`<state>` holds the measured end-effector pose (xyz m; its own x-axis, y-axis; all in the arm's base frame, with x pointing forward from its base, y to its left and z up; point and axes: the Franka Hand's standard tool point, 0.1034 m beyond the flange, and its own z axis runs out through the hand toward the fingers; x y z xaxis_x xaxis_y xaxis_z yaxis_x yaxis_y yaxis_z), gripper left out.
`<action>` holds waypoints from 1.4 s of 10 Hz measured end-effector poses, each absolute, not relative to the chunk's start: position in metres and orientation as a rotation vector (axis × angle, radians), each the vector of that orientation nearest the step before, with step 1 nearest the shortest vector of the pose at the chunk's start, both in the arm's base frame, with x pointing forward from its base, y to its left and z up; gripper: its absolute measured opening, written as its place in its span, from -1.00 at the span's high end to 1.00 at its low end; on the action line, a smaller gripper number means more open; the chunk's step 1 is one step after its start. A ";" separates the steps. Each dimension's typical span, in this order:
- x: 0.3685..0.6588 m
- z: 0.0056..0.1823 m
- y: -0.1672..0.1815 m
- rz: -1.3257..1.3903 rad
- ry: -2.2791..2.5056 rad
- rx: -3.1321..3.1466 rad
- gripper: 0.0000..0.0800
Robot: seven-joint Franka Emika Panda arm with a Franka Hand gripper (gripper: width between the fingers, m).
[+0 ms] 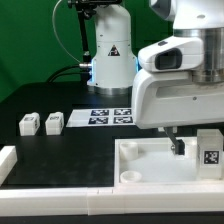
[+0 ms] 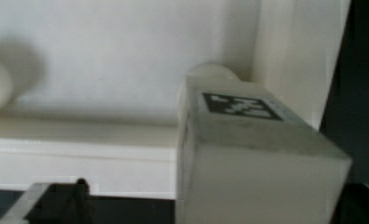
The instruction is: Assemble one leg
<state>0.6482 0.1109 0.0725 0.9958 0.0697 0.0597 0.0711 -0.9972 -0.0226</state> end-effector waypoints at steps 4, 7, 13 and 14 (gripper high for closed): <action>0.648 0.072 0.112 -0.079 0.472 -3.063 0.28; 0.649 0.070 0.108 -0.007 1.156 -2.893 0.28; 0.642 0.070 0.103 0.133 2.381 -2.007 0.27; 0.641 0.071 0.103 0.141 2.448 -1.936 0.27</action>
Offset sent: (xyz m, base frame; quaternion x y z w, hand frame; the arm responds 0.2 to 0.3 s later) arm 0.0000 0.0000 0.0000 0.0000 0.0000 0.1790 0.9838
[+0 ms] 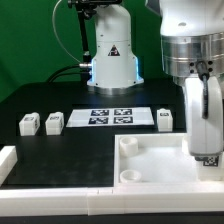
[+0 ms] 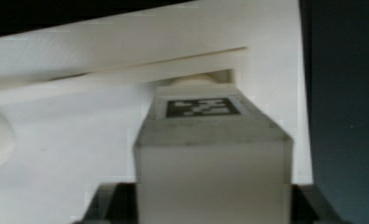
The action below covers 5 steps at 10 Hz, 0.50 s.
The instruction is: Assemble one leg
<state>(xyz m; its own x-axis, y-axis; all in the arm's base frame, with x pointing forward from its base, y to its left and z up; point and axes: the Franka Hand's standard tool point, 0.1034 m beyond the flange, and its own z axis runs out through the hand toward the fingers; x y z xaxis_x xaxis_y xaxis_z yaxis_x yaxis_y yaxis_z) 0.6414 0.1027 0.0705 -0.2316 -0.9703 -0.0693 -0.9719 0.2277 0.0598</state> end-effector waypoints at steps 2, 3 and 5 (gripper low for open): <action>0.641 0.071 0.103 0.151 2.572 -1.777 0.27; 0.640 0.071 0.103 0.150 2.538 -1.823 0.27; 0.640 0.070 0.104 0.152 2.532 -1.833 -0.39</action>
Offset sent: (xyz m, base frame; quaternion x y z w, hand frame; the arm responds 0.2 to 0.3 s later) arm 0.0000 0.0000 0.0000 0.0000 0.0000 0.0000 1.0000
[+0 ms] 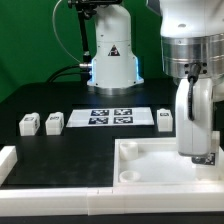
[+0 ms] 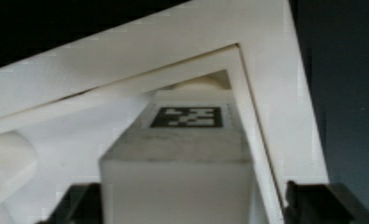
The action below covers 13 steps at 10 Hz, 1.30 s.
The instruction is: Assemble one leg
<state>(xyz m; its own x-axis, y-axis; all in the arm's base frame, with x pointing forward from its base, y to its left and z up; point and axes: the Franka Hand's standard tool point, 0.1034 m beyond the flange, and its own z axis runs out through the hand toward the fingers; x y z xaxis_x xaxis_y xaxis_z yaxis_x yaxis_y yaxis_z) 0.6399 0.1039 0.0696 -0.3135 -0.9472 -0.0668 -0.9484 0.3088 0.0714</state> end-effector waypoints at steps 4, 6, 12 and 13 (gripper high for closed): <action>0.634 0.068 0.107 0.175 2.387 -2.029 -0.61; 0.632 0.076 0.113 0.118 1.861 -2.554 -0.62; 0.641 0.067 0.125 -0.072 0.762 -3.040 -0.62; 0.638 0.065 0.125 -0.088 0.681 -3.054 -0.62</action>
Offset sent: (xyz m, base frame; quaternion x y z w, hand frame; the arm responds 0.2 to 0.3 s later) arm -0.0282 0.0136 -0.0037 -0.0869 0.0126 -0.1753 0.9806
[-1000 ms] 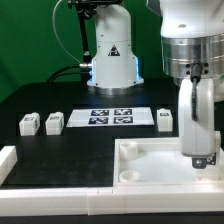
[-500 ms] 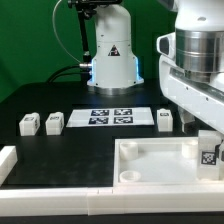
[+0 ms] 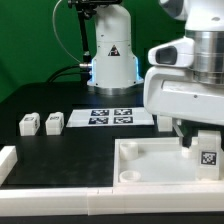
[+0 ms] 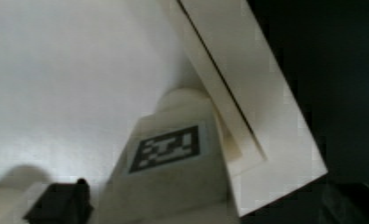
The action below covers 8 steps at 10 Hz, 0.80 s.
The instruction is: Assemble one leg
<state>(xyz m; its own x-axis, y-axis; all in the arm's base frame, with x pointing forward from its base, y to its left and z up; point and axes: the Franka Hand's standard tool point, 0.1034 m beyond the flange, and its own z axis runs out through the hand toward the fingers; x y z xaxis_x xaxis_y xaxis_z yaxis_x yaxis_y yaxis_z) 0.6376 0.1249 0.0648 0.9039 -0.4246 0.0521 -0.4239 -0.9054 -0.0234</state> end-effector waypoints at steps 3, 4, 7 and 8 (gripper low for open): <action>0.637 0.064 0.125 -0.080 0.786 -3.025 -0.12; 0.636 0.063 0.124 -0.070 1.010 -2.952 0.28; 0.637 0.063 0.123 -0.058 1.429 -2.755 0.27; 0.639 0.063 0.122 -0.028 1.644 -2.625 0.27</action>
Offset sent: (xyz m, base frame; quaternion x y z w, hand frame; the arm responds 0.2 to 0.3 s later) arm 0.0000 0.0000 0.0000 0.0000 0.0000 0.2667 0.9638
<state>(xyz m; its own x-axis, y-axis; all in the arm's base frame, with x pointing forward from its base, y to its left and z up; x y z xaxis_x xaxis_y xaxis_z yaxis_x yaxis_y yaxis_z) 0.6392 0.1217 0.0628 0.4370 -0.8994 -0.0080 -0.8986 -0.4362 -0.0468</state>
